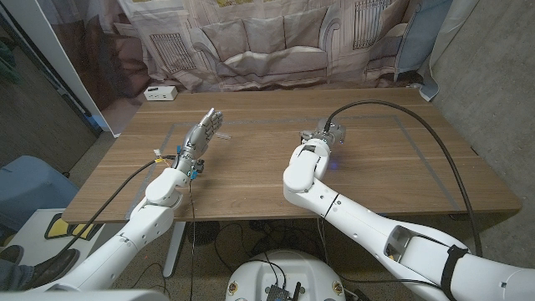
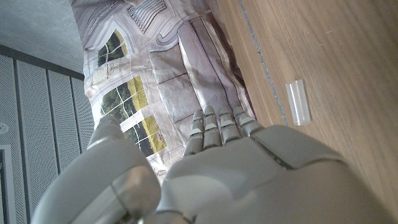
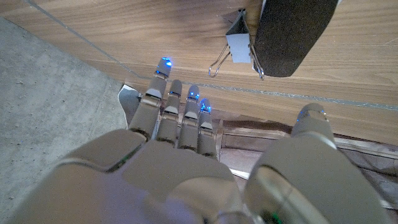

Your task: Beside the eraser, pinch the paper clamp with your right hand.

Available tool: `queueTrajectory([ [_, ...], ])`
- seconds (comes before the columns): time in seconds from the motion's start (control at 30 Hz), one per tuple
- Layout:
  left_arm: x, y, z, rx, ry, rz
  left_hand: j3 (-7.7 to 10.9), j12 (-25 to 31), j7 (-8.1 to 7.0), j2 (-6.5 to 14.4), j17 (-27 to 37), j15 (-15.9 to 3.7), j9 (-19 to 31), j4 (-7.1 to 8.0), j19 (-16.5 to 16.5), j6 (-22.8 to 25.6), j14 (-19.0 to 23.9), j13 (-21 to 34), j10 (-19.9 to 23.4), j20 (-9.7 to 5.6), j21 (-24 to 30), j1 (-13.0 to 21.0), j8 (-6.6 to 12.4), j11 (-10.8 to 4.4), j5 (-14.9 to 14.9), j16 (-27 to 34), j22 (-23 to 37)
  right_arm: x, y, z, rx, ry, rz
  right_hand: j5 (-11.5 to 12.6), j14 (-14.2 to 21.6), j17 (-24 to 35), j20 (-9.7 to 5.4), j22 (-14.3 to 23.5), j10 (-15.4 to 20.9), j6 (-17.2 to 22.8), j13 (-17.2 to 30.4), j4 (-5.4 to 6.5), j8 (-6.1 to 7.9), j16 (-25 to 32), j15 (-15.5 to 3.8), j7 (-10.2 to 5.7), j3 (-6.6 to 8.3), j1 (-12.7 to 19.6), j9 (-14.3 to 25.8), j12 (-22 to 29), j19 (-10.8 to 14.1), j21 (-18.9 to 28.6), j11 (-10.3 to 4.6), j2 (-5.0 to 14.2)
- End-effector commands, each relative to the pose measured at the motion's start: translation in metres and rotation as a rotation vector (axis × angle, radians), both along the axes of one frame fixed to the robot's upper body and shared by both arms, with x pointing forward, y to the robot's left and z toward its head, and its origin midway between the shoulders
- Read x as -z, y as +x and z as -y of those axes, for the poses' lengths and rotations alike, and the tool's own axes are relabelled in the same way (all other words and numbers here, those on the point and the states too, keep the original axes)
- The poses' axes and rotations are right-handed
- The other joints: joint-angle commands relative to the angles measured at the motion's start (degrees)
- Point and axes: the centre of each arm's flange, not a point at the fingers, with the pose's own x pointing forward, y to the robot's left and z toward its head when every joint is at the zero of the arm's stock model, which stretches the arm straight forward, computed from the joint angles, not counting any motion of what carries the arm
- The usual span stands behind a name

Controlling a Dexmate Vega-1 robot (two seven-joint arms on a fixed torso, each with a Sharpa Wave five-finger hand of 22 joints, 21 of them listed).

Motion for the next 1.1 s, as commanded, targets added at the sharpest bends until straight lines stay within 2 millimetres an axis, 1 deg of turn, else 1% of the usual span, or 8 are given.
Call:
queueTrajectory([
  [0.03,0.003,0.000,-0.002,-0.001,-0.007,-0.003,-0.04,0.07,0.15,0.62,0.31,0.20,0.25,-0.40,-0.04,0.54,0.50,0.18,0.31,0.46,-0.30,0.22,-0.24,0.04,-0.14,-0.12,0.30,0.003,0.008,0.004,0.001,0.010,-0.004,0.50,0.53,0.16,0.00,-0.01,-0.29,-0.50,0.24,0.12,-0.18,0.07,0.03,3.11,-0.20,-0.11,0.12,-0.08,-0.22,-0.02,-0.30,0.06],
  [0.3,0.003,0.001,-0.003,0.001,-0.010,-0.004,-0.02,0.06,0.15,0.67,0.31,0.19,0.26,-0.49,-0.08,0.55,0.48,0.18,0.32,0.53,-0.37,0.23,-0.25,-0.02,-0.15,-0.14,0.30,0.003,0.012,0.004,0.007,0.005,-0.009,0.65,0.98,0.10,-0.04,0.02,0.12,-0.07,0.26,-0.15,0.28,0.06,-0.49,2.87,0.07,0.70,0.12,0.24,-0.24,0.11,-1.19,0.47],
  [0.43,0.003,0.001,-0.003,0.002,-0.006,-0.003,-0.01,0.06,0.10,0.69,0.31,0.16,0.26,-0.52,-0.09,0.57,0.45,0.18,0.34,0.61,-0.40,0.23,-0.25,0.06,-0.15,-0.15,0.30,0.003,0.014,0.004,0.014,0.007,-0.010,0.70,1.04,0.08,-0.04,0.03,0.18,-0.06,0.26,-0.25,0.34,0.04,-0.65,2.81,0.15,0.97,0.12,0.29,-0.26,0.14,-1.33,0.56],
  [0.67,0.001,0.002,-0.003,0.006,0.000,-0.003,0.00,0.02,0.18,0.72,0.31,0.11,0.26,-0.58,-0.10,0.65,0.48,0.17,0.28,0.64,-0.45,0.22,-0.23,0.00,-0.16,-0.14,0.30,0.005,0.018,0.005,0.038,-0.006,-0.032,0.85,1.20,0.05,-0.05,0.04,0.31,0.20,0.29,-0.56,0.57,-0.02,-0.89,2.33,0.46,1.87,0.13,0.39,-0.26,0.21,-1.71,0.91],
  [0.77,0.000,0.002,-0.003,0.008,0.001,-0.002,0.00,0.02,0.19,0.72,0.31,0.15,0.26,-0.60,-0.09,0.71,0.47,0.17,0.29,0.65,-0.46,0.22,-0.21,-0.01,-0.16,-0.15,0.30,0.006,0.019,0.006,0.043,-0.010,-0.031,0.93,1.26,0.03,-0.04,0.05,0.63,0.27,0.31,-0.76,0.67,-0.06,-1.07,1.90,0.69,2.47,0.13,0.55,-0.33,0.22,-2.26,1.17],
  [0.87,0.000,0.003,-0.003,0.009,0.002,-0.004,0.01,0.03,0.18,0.74,0.31,0.19,0.26,-0.63,-0.09,0.72,0.48,0.17,0.31,0.64,-0.48,0.21,-0.21,0.06,-0.16,-0.15,0.30,0.006,0.018,0.006,0.051,-0.015,-0.025,1.02,1.34,0.03,-0.04,0.06,0.54,0.04,0.36,-1.09,0.67,-0.10,-1.26,1.72,1.20,3.57,0.13,0.56,-0.46,0.22,-2.36,1.77],
  [0.9,0.000,0.003,-0.003,0.009,0.002,-0.005,0.01,0.05,0.17,0.74,0.31,0.18,0.26,-0.63,-0.09,0.72,0.48,0.17,0.37,0.65,-0.48,0.20,-0.22,0.08,-0.16,-0.15,0.30,0.006,0.018,0.006,0.047,-0.016,-0.026,1.07,1.30,0.03,-0.04,0.07,0.39,-0.13,0.39,-1.37,0.69,-0.17,-1.48,1.65,1.63,4.51,0.14,0.53,-0.55,0.23,-2.70,2.23],
  [1.1,0.000,0.003,-0.003,0.009,0.001,-0.004,0.01,0.03,0.18,0.76,0.31,0.15,0.26,-0.67,-0.07,0.73,0.49,0.17,0.32,0.86,-0.50,0.18,-0.22,0.00,-0.17,-0.15,0.31,0.007,0.019,0.004,0.056,-0.031,-0.026,1.08,1.30,0.00,-0.02,0.09,0.02,-0.48,0.46,-2.03,0.74,-0.32,-1.78,1.15,2.57,6.80,0.15,0.48,-0.75,0.25,-3.35,3.05],
])
